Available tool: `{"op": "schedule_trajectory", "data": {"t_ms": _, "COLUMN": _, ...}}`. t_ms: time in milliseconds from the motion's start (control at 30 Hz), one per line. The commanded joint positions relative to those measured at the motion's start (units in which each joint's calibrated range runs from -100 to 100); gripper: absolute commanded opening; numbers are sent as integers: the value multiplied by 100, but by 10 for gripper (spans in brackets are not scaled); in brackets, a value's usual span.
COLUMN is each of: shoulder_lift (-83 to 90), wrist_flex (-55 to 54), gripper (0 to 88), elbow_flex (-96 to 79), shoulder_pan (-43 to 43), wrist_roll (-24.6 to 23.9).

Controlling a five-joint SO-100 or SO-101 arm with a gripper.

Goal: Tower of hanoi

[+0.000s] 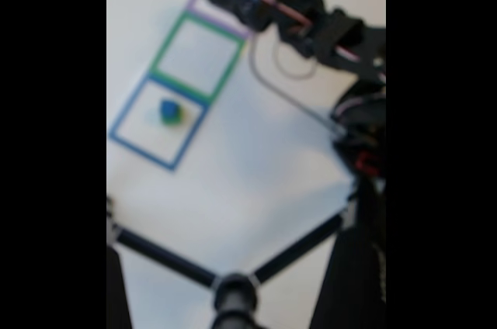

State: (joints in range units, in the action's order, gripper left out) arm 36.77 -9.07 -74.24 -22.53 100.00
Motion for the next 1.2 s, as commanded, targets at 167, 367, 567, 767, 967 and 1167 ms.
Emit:
{"op": "schedule_trajectory", "data": {"t_ms": 167, "shoulder_lift": 1802, "wrist_flex": 5198, "gripper": 124, "elbow_flex": 2978, "shoulder_pan": 872, "wrist_roll": 0}}
{"op": "schedule_trajectory", "data": {"t_ms": 367, "shoulder_lift": 1882, "wrist_flex": 7668, "gripper": 124, "elbow_flex": 5178, "shoulder_pan": 1419, "wrist_roll": 0}}
{"op": "schedule_trajectory", "data": {"t_ms": 567, "shoulder_lift": 1955, "wrist_flex": 9166, "gripper": 123, "elbow_flex": 6669, "shoulder_pan": 2023, "wrist_roll": 0}}
{"op": "schedule_trajectory", "data": {"t_ms": 767, "shoulder_lift": 1979, "wrist_flex": 9692, "gripper": 121, "elbow_flex": 7233, "shoulder_pan": 2464, "wrist_roll": 0}}
{"op": "schedule_trajectory", "data": {"t_ms": 967, "shoulder_lift": 1987, "wrist_flex": 9676, "gripper": 120, "elbow_flex": 7015, "shoulder_pan": 2569, "wrist_roll": 0}}
{"op": "schedule_trajectory", "data": {"t_ms": 1167, "shoulder_lift": 2157, "wrist_flex": 8753, "gripper": 119, "elbow_flex": 5515, "shoulder_pan": 2464, "wrist_roll": 0}}
